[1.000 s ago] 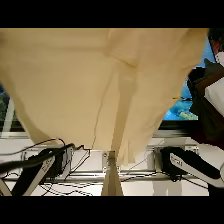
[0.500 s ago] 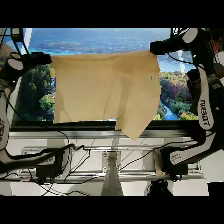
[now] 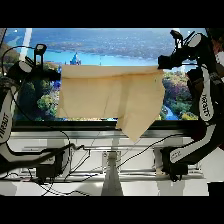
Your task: Fold the clothes and pants, and hang the long-sleeved shirts on hangers.
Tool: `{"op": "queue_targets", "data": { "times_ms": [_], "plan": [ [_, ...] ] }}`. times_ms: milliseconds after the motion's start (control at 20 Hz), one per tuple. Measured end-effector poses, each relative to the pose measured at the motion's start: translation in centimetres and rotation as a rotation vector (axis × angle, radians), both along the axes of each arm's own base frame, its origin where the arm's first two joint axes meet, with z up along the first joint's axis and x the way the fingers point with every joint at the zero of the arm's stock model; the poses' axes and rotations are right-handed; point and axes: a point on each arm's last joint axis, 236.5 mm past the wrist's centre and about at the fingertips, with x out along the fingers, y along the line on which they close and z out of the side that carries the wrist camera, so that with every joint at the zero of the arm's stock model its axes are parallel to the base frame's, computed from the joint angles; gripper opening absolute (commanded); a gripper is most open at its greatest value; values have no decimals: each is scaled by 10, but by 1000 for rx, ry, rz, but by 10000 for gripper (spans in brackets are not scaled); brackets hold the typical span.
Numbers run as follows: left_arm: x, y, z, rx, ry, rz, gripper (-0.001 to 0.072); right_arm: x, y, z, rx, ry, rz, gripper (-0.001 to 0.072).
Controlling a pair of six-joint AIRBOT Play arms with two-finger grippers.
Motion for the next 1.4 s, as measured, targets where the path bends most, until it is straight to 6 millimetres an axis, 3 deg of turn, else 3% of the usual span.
{"op": "queue_targets", "data": {
  "times_ms": [50, 100, 150, 200, 350, 400, 600, 650, 700, 850, 900, 950, 1100, 1200, 1400],
  "plan": [
    [-10, -3, -5, 1, 43, -24, 16, -15, -1, -4, 7, 59, 13, 37],
    [-18, -6, -8, 1, 76, -42, 169, -28, -1, -9, 15, 112, 22, 211],
    [-23, -8, -10, -1, 99, -54, 522, -40, -2, -14, 22, 161, 27, 395],
    [-28, -10, -11, -4, 121, -65, 692, -49, -2, -20, 26, 199, 25, 442],
    [-39, -14, -11, -21, 168, -62, 645, -72, -1, -30, 42, 291, 20, 441],
    [-43, -14, -7, -30, 178, -51, 558, -77, 0, -29, 44, 306, 21, 441],
    [-63, 11, 24, -25, 196, 20, 513, -100, 0, -6, 33, 292, 28, 441],
    [-71, 21, 34, -31, 202, 53, 384, -110, 0, 0, 26, 286, 33, 441],
    [-82, 32, 41, -33, 211, 83, 322, -123, 1, 6, 19, 278, 37, 441],
    [-132, 61, 37, -75, 299, 197, 342, -169, 5, 16, 6, 260, 37, 441],
    [-153, 65, 27, -106, 339, 239, 421, -185, 7, 16, 3, 253, 34, 442],
    [-171, 66, 17, -143, 380, 273, 503, -197, 8, 15, 0, 245, 31, 441],
    [-212, 47, -16, -286, 474, 341, 504, -220, 10, 8, -11, 205, 13, 441],
    [-227, 31, -32, -369, 518, 350, 506, -224, 10, 4, -17, 178, 1, 442],
    [-226, 15, -52, -479, 531, 373, 505, -217, 6, 0, -35, 118, -19, 441]
  ]
}}
